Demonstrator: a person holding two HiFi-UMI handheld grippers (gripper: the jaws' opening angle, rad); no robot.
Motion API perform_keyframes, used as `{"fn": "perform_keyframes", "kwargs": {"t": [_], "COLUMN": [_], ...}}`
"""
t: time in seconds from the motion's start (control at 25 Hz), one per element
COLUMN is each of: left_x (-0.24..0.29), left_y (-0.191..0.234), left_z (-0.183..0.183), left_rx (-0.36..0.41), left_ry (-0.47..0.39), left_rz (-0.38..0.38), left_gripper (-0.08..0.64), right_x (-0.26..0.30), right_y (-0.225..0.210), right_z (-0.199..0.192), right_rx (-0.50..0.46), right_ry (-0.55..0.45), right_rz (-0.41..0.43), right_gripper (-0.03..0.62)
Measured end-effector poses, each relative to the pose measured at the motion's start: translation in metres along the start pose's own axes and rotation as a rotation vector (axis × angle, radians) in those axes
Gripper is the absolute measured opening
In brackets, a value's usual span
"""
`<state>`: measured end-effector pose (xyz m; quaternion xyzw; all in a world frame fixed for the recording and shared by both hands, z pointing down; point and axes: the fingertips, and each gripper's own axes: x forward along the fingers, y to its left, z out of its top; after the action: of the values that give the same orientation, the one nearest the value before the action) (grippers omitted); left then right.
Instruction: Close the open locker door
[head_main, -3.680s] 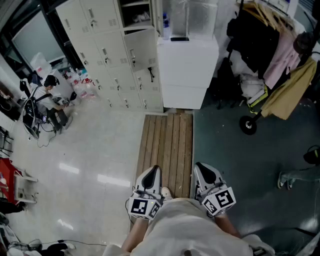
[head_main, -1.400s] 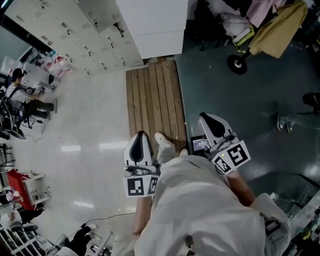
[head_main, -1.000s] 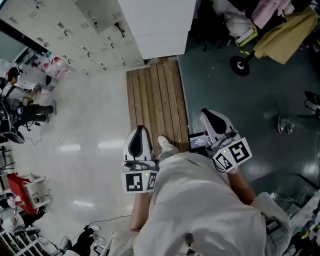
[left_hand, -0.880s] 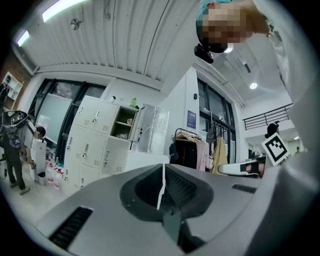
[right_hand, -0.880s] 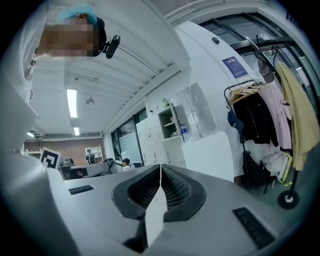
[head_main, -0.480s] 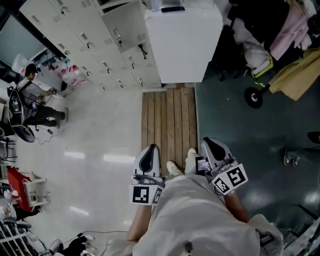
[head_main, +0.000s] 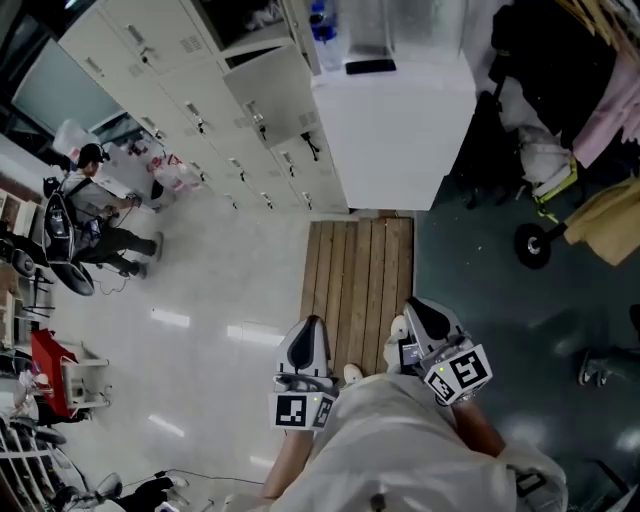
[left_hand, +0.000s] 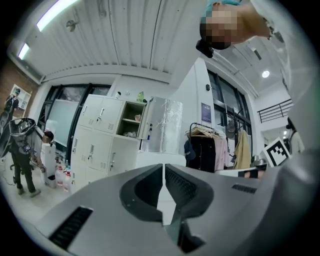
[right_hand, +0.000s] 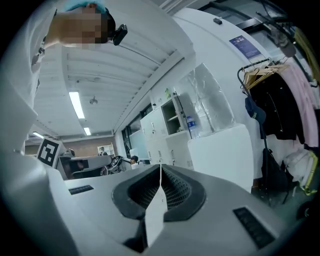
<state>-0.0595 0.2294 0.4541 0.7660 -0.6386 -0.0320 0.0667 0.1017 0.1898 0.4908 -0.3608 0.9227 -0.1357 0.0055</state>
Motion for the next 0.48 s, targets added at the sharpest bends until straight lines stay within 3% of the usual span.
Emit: {"fn": "perform_keyframes", "kwargs": {"t": [0.28, 0.48], "left_x": [0.081, 0.123], "left_y": [-0.023, -0.035], "left_z": [0.017, 0.021], "left_rx": [0.023, 0.018], "left_ry": [-0.043, -0.058], "left_rz": [0.049, 0.103], "left_gripper": [0.02, 0.021], "right_x": [0.039, 0.054], "right_y": [-0.067, -0.099], "right_z": [0.041, 0.053], "right_rx": [0.003, -0.034], "right_ry": [-0.036, -0.01], "right_rz": [0.086, 0.149], "right_gripper": [0.029, 0.029]}}
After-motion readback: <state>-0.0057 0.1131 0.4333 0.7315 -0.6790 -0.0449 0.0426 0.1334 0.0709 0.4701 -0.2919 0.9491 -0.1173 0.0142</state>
